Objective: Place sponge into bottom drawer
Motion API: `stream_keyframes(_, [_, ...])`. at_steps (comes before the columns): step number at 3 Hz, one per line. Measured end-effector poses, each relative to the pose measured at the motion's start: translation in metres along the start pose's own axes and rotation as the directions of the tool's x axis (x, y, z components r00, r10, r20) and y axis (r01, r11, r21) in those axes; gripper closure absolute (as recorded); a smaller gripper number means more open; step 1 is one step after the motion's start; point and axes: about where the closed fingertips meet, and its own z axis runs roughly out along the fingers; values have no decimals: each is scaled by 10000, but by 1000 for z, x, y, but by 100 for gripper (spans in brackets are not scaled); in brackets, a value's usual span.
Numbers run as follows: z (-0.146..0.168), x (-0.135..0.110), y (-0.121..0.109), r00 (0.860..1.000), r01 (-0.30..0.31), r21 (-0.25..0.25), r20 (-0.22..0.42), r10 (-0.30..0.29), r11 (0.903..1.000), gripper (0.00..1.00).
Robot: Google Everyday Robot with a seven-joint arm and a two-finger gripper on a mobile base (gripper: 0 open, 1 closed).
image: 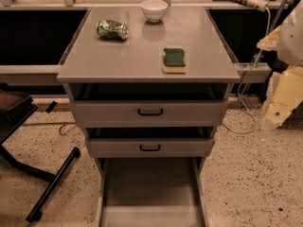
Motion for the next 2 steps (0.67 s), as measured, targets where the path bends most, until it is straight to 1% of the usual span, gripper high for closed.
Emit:
stream_keyframes(1, [0,0,0,10000,1,1,1,-1,10000,0])
stream_keyframes(2, [2,-5,-5,9997,148,147,169,-150,9998,0])
